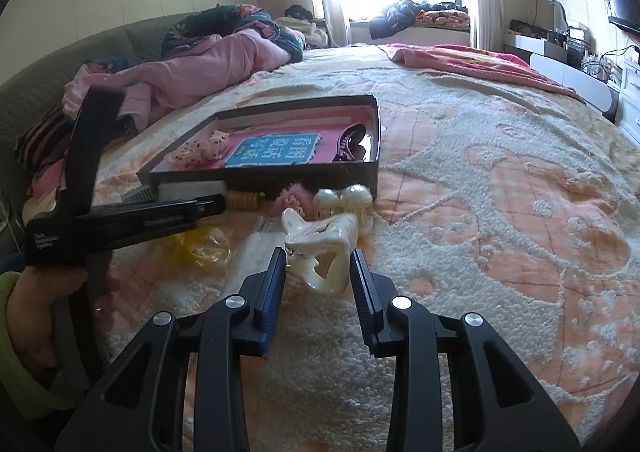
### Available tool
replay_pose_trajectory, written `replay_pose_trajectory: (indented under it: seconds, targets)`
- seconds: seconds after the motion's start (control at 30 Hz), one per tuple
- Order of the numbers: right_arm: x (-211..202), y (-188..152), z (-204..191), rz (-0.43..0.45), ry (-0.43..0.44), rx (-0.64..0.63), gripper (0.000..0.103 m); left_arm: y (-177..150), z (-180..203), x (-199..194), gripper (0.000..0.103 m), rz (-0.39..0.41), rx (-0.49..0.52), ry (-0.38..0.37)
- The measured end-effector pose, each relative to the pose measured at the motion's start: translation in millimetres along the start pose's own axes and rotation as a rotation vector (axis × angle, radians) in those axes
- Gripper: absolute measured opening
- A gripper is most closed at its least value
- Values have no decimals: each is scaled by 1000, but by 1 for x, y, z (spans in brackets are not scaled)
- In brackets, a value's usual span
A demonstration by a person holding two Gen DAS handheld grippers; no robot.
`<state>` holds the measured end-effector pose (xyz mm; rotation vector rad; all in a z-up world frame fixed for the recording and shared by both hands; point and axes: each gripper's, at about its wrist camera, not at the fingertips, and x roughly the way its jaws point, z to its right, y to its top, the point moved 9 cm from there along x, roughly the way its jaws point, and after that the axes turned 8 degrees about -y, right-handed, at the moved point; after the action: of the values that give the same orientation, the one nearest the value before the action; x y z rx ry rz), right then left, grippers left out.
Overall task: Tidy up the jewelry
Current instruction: 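Grasp white hair clip with right tool while left tool grasps clear plastic bag, then release clear bag into box with left tool while right tool places white clip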
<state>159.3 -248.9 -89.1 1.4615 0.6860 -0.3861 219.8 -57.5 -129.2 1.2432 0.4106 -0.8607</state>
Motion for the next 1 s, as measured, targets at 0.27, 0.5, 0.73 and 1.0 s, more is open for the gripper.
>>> replay_pose_trajectory:
  seconds: [0.27,0.5,0.73,1.0]
  targets:
    - [-4,5,0,23,5,8,31,3,-2,-31,18,35,13,-62]
    - [-11,12,1,50,0,22,31,16,-2,-42,18,80,13,-77]
    - [-20,30,-7,97,2,-6,31,24,-6,-46,18,103,13,-80]
    - [-8,57,-25,125,17,-54,31,38,-19,-51,18,139,-6,-69]
